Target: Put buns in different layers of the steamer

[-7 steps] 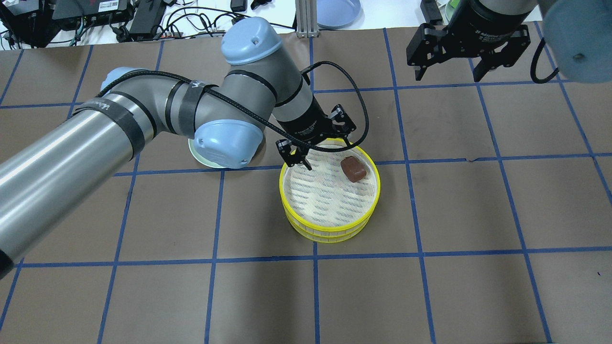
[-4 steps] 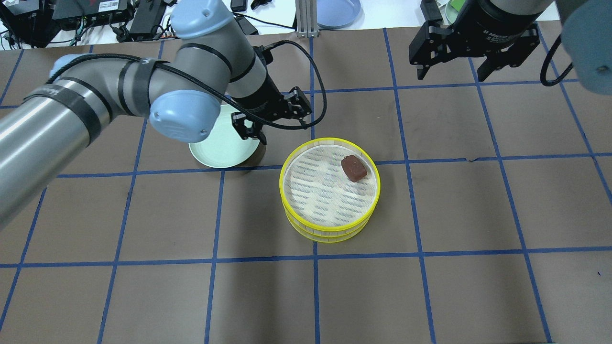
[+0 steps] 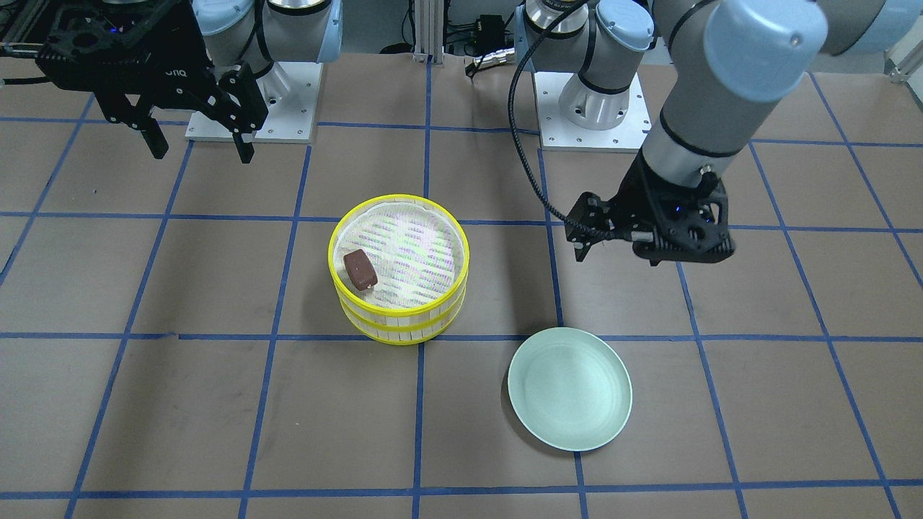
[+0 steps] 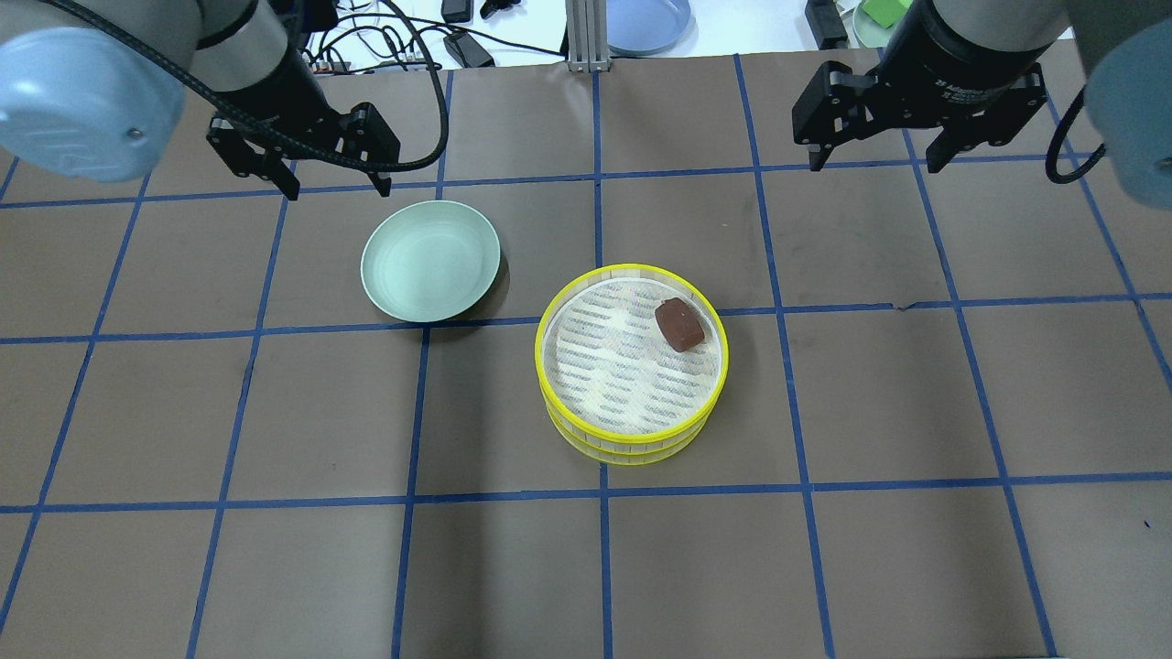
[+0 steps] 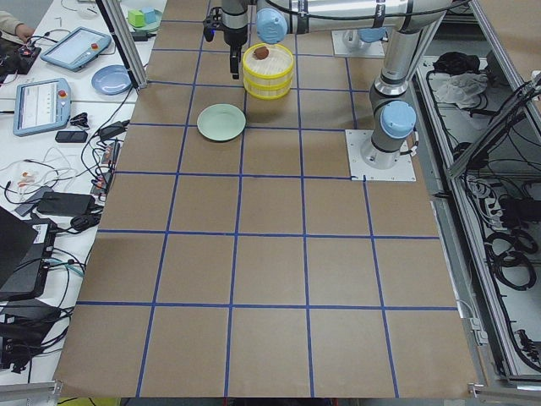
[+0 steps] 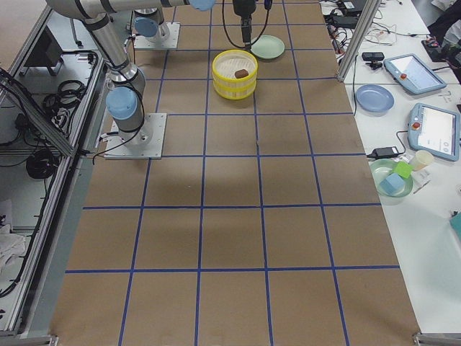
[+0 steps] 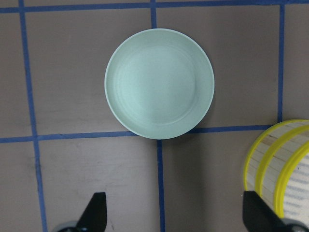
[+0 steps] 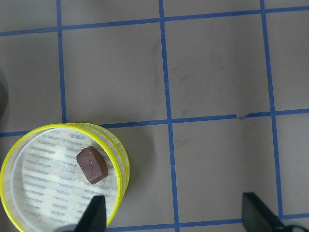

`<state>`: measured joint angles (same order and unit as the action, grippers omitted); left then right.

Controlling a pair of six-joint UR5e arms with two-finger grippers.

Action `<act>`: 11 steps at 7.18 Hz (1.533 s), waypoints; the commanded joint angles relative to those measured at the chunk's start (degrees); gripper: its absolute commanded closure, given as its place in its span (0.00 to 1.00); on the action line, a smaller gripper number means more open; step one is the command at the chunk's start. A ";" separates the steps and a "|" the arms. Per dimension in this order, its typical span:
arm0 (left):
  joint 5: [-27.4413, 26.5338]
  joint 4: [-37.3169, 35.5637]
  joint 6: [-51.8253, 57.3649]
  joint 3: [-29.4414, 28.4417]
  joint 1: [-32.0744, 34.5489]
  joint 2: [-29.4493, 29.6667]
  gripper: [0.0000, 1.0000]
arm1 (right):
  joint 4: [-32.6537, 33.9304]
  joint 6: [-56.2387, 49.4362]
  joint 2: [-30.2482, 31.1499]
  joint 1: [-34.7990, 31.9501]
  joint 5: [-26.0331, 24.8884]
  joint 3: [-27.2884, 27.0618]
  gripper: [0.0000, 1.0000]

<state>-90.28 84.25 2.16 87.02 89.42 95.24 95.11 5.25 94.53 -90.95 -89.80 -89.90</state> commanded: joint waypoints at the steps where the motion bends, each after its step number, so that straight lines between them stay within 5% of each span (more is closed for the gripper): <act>1: -4.20 2.50 0.21 -0.54 0.57 -4.95 0.00 | -0.88 0.73 -0.31 0.33 0.24 0.51 0.00; 11: -2.00 3.11 0.57 2.81 0.58 -5.50 0.00 | -3.00 0.81 -0.22 0.24 -0.11 0.08 0.00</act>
